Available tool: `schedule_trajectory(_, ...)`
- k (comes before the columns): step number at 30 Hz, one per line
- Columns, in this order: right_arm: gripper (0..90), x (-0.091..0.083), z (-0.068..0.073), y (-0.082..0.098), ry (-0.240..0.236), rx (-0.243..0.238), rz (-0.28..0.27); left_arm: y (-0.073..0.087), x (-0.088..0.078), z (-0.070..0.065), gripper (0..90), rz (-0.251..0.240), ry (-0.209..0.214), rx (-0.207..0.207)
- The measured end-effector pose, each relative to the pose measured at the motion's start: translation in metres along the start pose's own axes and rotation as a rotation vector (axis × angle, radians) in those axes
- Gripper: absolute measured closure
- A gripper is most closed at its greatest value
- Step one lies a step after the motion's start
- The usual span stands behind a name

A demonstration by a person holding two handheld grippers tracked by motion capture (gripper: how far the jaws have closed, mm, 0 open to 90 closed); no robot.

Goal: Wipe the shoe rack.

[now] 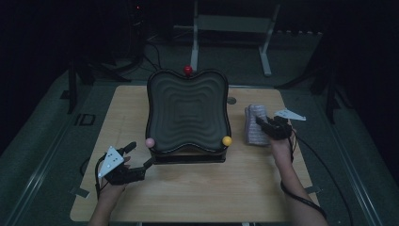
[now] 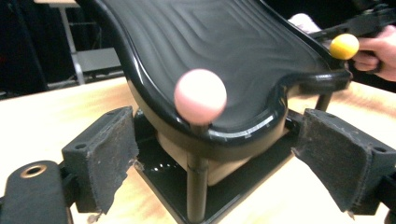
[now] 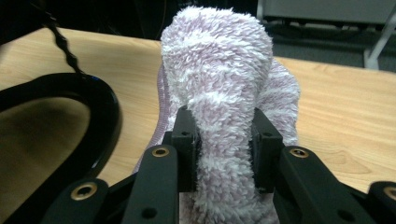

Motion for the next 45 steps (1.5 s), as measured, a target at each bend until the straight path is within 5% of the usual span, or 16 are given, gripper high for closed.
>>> schedule_trajectory(7,67.9,0.031,-0.014,0.011,0.010,0.030,0.061,0.011,-0.004,-0.004,9.4,0.015,0.015,0.006)
schedule_trajectory(14,66.8,0.060,-0.027,0.040,0.043,0.050,0.183,0.012,-0.007,-0.002,9.4,0.006,0.011,0.010)
schedule_trajectory(18,62.8,0.063,-0.028,0.042,0.049,0.059,0.182,0.014,-0.008,-0.002,9.4,0.004,0.011,0.009)
schedule_trajectory(25,43.8,0.053,-0.022,0.032,0.068,0.010,0.167,0.021,-0.009,0.001,9.4,0.015,0.004,0.005)
schedule_trajectory(33,18.4,0.028,-0.008,0.026,-0.019,0.017,0.078,0.025,-0.009,0.004,9.4,0.022,-0.002,-0.002)
schedule_trajectory(40,13.5,0.013,-0.001,0.031,-0.005,-0.039,0.036,0.031,-0.007,0.004,9.4,0.046,0.000,0.001)
schedule_trajectory(45,13.4,0.003,0.009,0.039,-0.039,-0.042,0.038,0.036,-0.007,0.006,9.4,0.062,-0.006,-0.006)
Point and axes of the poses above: each handheld gripper's, and its own axes: x roughly forward along the jaws, y roughly out of its underside, z roughly to its left, the point moved 7 cm from there along x, roughly forward along the jaws, and after that the axes turned 11 degrees about -y, right-handed, at the moved point
